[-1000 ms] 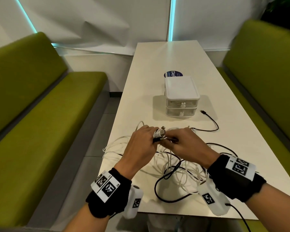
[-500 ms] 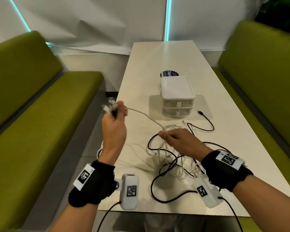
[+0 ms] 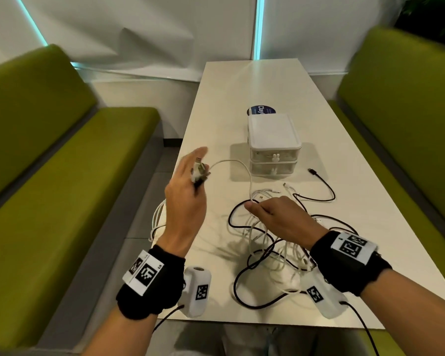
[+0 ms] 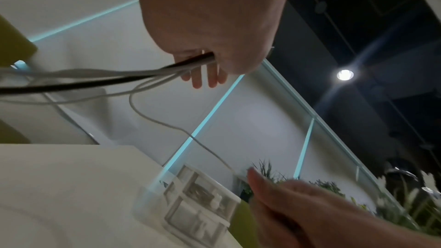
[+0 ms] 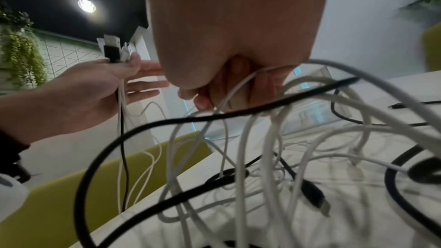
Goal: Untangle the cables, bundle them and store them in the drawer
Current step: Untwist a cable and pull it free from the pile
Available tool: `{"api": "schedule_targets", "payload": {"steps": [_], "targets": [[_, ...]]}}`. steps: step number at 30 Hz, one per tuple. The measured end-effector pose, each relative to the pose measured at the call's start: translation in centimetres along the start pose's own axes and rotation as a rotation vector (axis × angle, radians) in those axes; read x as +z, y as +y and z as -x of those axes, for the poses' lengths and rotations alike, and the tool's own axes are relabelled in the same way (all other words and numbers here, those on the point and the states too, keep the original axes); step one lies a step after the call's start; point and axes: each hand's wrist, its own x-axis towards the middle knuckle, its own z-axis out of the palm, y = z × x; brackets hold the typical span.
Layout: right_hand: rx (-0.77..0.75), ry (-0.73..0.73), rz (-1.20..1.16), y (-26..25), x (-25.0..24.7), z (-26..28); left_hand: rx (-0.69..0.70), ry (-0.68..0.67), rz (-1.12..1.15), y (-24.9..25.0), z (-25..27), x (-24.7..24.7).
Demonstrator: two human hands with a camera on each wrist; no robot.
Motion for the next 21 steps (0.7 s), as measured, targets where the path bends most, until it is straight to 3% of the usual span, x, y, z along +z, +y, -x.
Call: {"api": "schedule_targets", "payload": {"steps": [3, 6, 8, 10, 14, 19, 21], "targets": [[-0.048, 0.000, 0.050, -0.3, 0.1, -0.1, 0.063, -0.289, 0.052, 0.6, 1.1, 1.6], [-0.165, 0.022, 0.096, -0.3, 0.2, 0.1, 0.097, -0.574, -0.152, -0.2, 1.9, 3.2], [-0.187, 0.009, 0.104, 0.2, 0.2, 0.3, 0.143, -0.650, -0.287, -0.6, 2.1, 3.4], [-0.194, 0.008, 0.069, 0.8, 0.1, 0.4, 0.194, -0.639, -0.360, -0.9, 2.1, 3.1], [-0.160, 0.033, -0.101, 1.5, -0.3, 0.0, 0.224, -0.495, -0.305, -0.4, 1.4, 2.0], [-0.111, -0.003, -0.224, 1.1, -0.7, -0.7, 0.134, -0.304, -0.266, 0.3, 0.6, 1.1], [-0.071, -0.051, -0.312, 1.1, -0.9, -0.7, 0.027, -0.211, -0.221, 0.3, 0.4, 0.7]]}}
